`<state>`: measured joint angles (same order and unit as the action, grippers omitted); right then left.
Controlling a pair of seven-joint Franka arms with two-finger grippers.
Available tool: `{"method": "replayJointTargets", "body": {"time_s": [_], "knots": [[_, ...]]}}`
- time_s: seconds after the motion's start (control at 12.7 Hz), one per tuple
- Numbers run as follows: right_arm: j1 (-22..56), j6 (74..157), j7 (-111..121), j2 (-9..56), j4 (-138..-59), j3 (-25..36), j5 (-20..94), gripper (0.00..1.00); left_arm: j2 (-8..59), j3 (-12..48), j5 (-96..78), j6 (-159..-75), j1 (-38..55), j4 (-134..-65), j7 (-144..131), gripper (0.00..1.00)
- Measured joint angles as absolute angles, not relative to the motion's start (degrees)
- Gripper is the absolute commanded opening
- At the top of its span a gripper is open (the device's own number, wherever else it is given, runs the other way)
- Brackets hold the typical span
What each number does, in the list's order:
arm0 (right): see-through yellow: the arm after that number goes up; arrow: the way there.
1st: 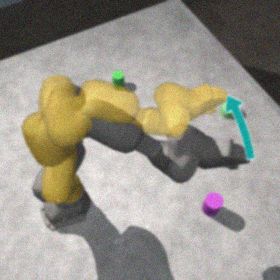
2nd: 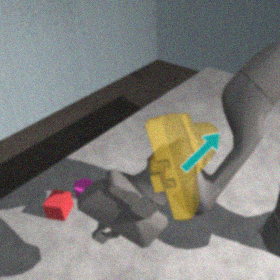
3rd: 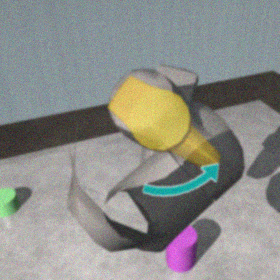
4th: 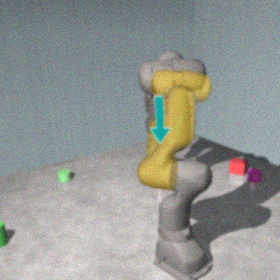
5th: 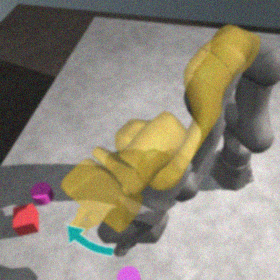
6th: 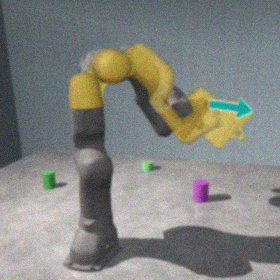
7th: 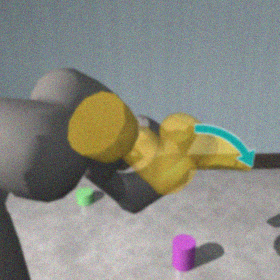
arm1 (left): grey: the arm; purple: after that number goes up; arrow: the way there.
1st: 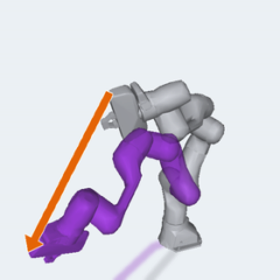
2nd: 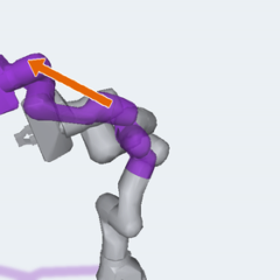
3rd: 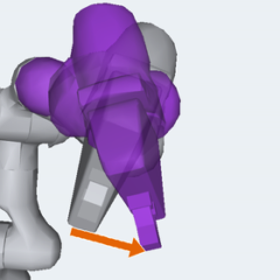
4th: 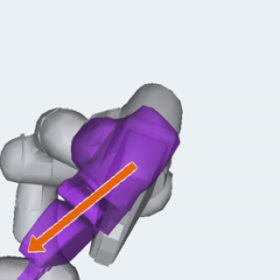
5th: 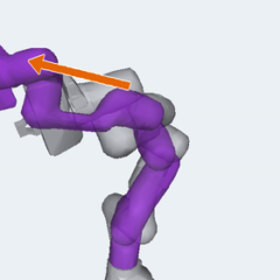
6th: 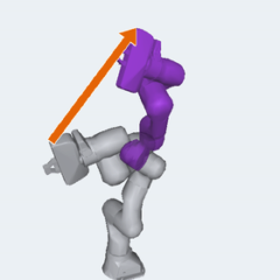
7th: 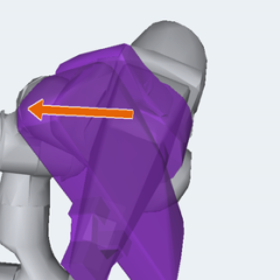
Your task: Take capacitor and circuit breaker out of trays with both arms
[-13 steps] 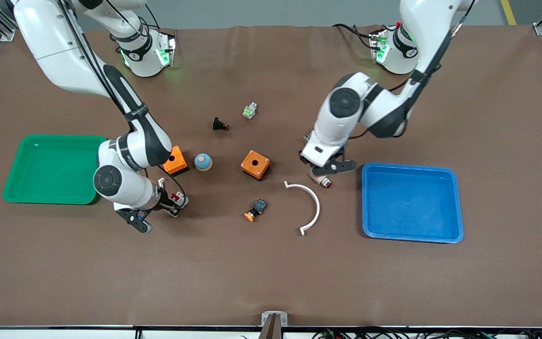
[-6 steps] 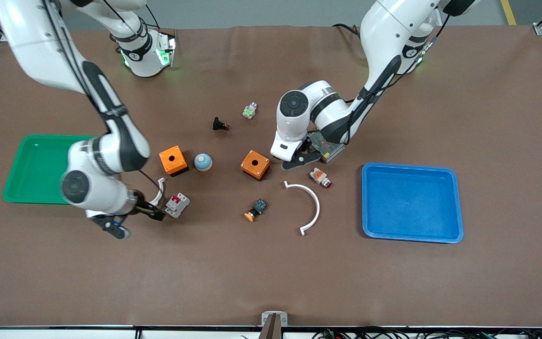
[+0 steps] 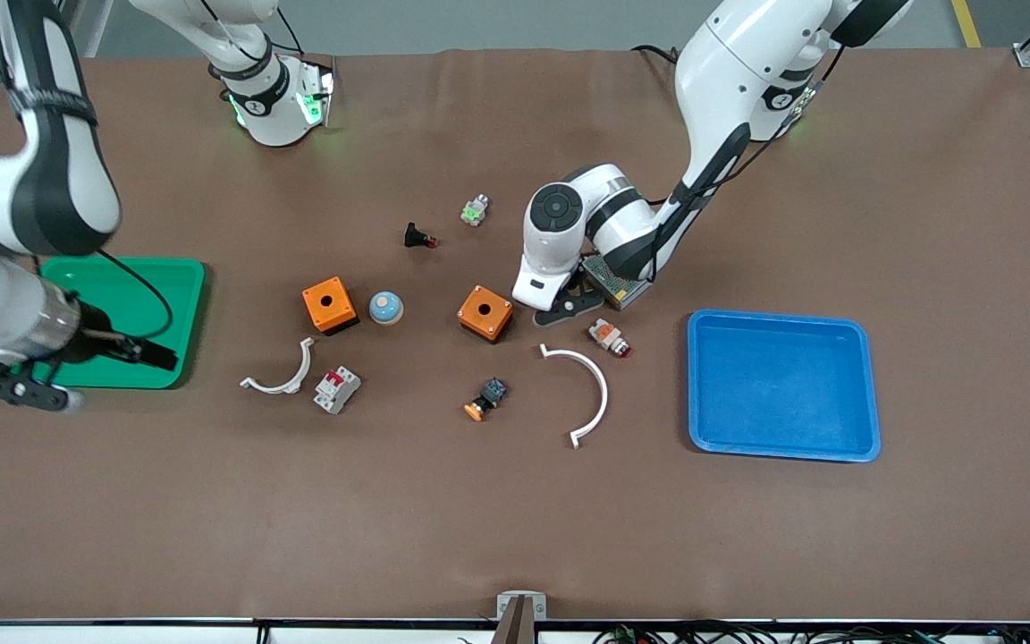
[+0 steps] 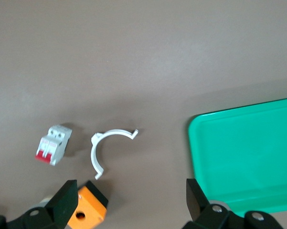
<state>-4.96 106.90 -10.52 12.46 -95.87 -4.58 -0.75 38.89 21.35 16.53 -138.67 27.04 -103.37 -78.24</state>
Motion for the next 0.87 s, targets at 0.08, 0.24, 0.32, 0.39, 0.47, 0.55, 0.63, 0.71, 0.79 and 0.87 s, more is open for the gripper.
{"method": "replayJointTargets", "body": {"time_s": [0.08, 0.24, 0.32, 0.39, 0.47, 0.55, 0.63, 0.71, 0.79, 0.87], "knots": [[-2.60, 105.27, -8.82, 10.16, -95.93, -2.19, -0.74, 1.00, 38.92, 21.25, 16.53, -139.11, 26.85, -103.27, -78.42, 1.00], [2.12, 102.63, -6.93, 5.94, -96.06, 2.37, -0.74, 1.00, 38.26, 21.08, 16.54, -139.61, 25.71, -102.03, -78.45, 1.00], [3.65, 102.14, -6.40, 4.10, -96.12, 3.86, -0.74, 1.00, 37.05, 20.98, 16.65, -139.63, 24.33, -101.24, -78.37, 1.00], [4.45, 101.93, -6.15, 2.40, -96.21, 4.66, -0.74, 1.00, 35.04, 20.98, 16.80, -139.28, 22.17, -100.58, -77.22, 1.00], [4.69, 101.72, -6.14, 0.84, -96.26, 4.98, -0.74, 1.00, 32.07, 20.97, 16.84, -137.83, 19.27, -100.13, -74.11, 1.00], [4.70, 101.54, -6.13, -0.06, -95.98, 5.11, -0.74, 1.00, 29.05, 20.95, 16.84, -135.57, 16.26, -99.63, -69.86, 1.00], [4.70, 100.51, -6.12, -0.37, -94.81, 5.22, -0.74, 1.00, 26.48, 20.96, 16.83, -132.90, 13.12, -98.77, -65.11, 1.00], [4.70, 98.99, -6.12, -0.42, -93.35, 5.28, -0.74, 1.00, 24.54, 20.96, 16.83, -129.86, 10.08, -97.34, -60.17, 1.00], [4.70, 98.15, -6.14, -0.42, -92.16, 5.36, -0.74, 1.00, 23.26, 20.96, 16.83, -126.18, 7.44, -95.26, -55.28, 1.00], [4.63, 97.84, -6.35, -0.42, -91.44, 5.49, -0.74, 1.00, 22.52, 20.97, 16.83, -121.71, 5.31, -92.45, -50.23, 1.00]]}}
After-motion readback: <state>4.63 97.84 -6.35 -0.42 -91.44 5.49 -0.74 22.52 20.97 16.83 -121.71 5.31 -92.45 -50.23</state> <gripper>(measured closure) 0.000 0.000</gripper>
